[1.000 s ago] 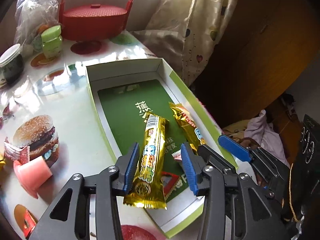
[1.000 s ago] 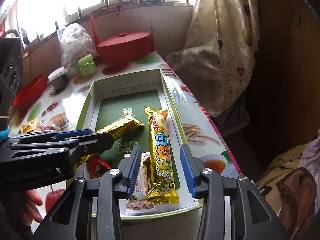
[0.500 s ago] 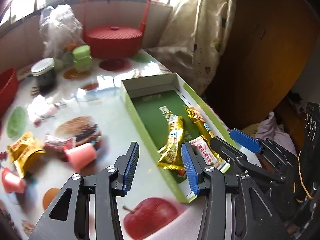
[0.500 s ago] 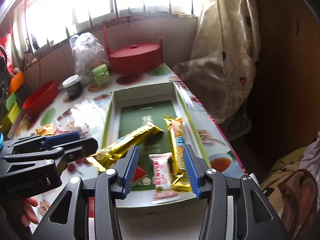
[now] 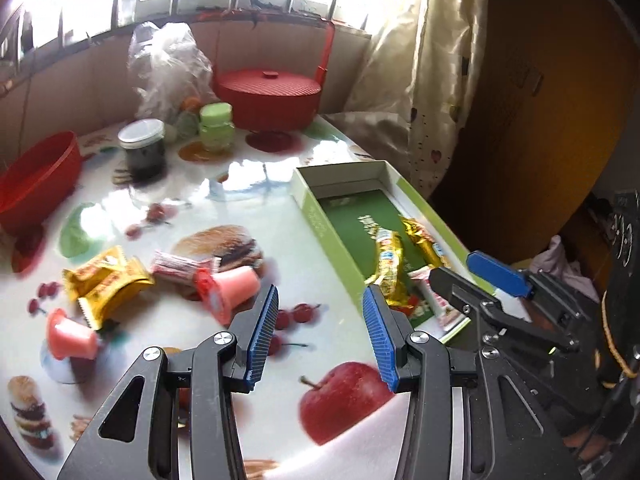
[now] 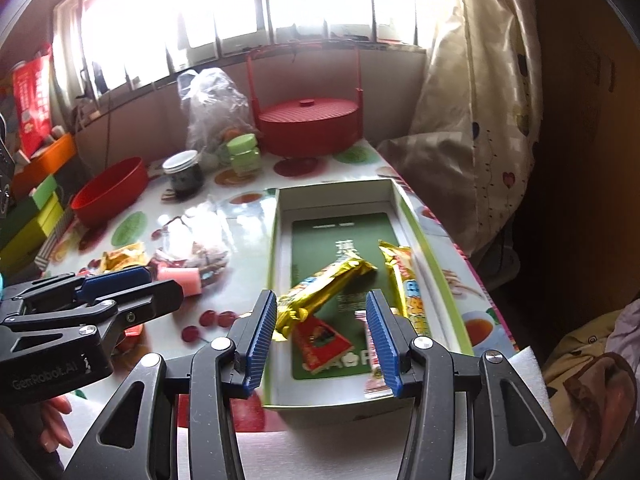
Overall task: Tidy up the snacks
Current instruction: 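Move both open tools back over the remaining snacks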
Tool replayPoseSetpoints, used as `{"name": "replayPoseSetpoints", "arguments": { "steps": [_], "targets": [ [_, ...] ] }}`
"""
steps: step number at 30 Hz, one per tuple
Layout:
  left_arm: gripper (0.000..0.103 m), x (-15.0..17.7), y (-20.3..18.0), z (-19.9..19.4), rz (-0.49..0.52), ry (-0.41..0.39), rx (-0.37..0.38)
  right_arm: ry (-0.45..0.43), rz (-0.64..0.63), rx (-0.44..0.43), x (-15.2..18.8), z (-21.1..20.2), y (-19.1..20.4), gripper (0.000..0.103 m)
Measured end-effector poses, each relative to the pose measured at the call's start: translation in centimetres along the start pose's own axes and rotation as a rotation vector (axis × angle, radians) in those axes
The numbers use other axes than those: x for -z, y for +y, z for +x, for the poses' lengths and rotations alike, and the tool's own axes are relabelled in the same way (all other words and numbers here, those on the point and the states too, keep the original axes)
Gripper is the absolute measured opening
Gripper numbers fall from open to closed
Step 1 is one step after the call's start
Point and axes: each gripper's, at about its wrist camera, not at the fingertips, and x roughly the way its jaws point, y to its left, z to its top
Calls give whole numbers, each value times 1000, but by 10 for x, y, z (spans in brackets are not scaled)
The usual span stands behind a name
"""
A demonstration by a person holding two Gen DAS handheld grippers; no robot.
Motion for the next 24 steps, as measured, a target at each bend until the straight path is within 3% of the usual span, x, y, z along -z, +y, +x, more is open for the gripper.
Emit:
{"name": "replayPoseSetpoints", "arguments": {
  "steps": [9,24],
  "targets": [
    [46,18,32,-18,-19,-24,-36,4,-36,-77,2,5,28,46],
    [46,56,132,-34,-188,-20,-121,94,-167,-306,17,34,98,54]
  ]
}}
